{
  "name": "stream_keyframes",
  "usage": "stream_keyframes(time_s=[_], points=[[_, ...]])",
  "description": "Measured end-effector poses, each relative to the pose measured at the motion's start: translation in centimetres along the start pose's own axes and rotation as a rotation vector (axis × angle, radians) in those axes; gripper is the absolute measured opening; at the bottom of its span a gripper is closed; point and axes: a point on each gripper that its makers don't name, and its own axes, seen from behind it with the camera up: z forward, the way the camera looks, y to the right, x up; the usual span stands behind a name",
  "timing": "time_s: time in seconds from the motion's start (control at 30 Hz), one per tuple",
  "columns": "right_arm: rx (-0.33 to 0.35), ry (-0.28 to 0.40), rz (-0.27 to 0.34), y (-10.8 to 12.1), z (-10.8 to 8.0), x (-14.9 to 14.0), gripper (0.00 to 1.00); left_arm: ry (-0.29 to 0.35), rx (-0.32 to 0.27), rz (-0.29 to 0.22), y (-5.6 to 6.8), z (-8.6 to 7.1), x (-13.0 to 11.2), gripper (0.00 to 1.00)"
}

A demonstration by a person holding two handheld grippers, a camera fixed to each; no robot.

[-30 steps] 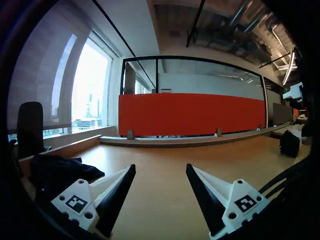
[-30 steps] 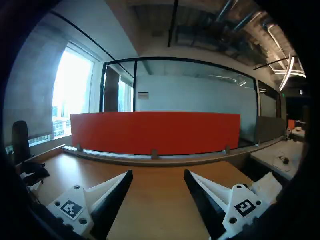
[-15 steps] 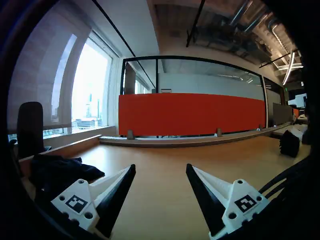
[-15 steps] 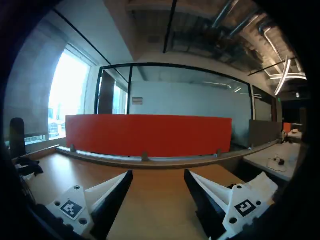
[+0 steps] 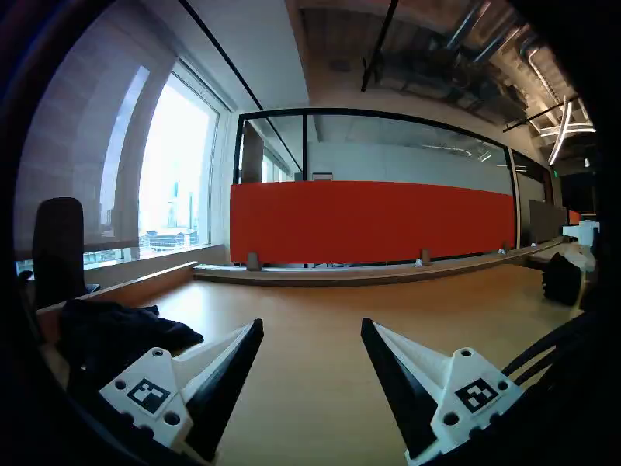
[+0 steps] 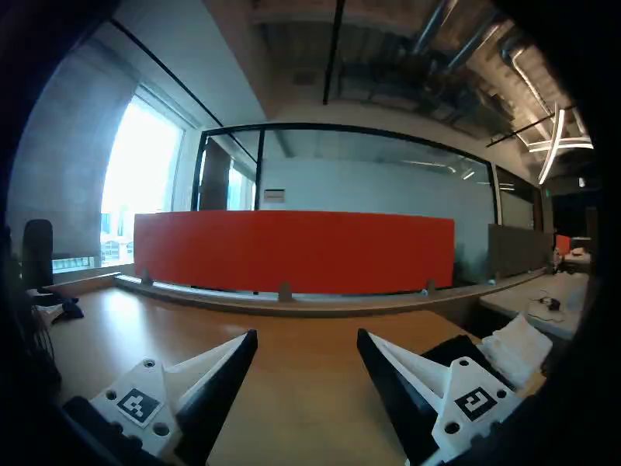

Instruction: Fold towel

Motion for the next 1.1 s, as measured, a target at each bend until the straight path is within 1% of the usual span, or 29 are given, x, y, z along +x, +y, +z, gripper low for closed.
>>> stream_keyframes(time_s=[0.1,0.3,0.47,0.7,1.1], points=[[0.001,-0.001,0.011,0.5,0.2,-1.1,1.0,0.0,0.0,0.0,0.0,0.0,0.0,0.93],[-0.02,-0.016,0.026,1.9,0.2,-3.6,0.99,0.0,0.0,0.0,0.0,0.0,0.0,0.94],[-0.017,-0.021,0.032,2.2,0.0,-4.9,0.99,0.0,0.0,0.0,0.0,0.0,-0.1,0.93],[-0.018,-0.021,0.049,2.1,0.1,-5.5,0.99,0.0,0.0,0.0,0.0,0.0,-0.1,0.94],[-0.013,-0.026,0.034,1.2,0.4,-6.4,0.99,0.0,0.0,0.0,0.0,0.0,-0.1,0.93]])
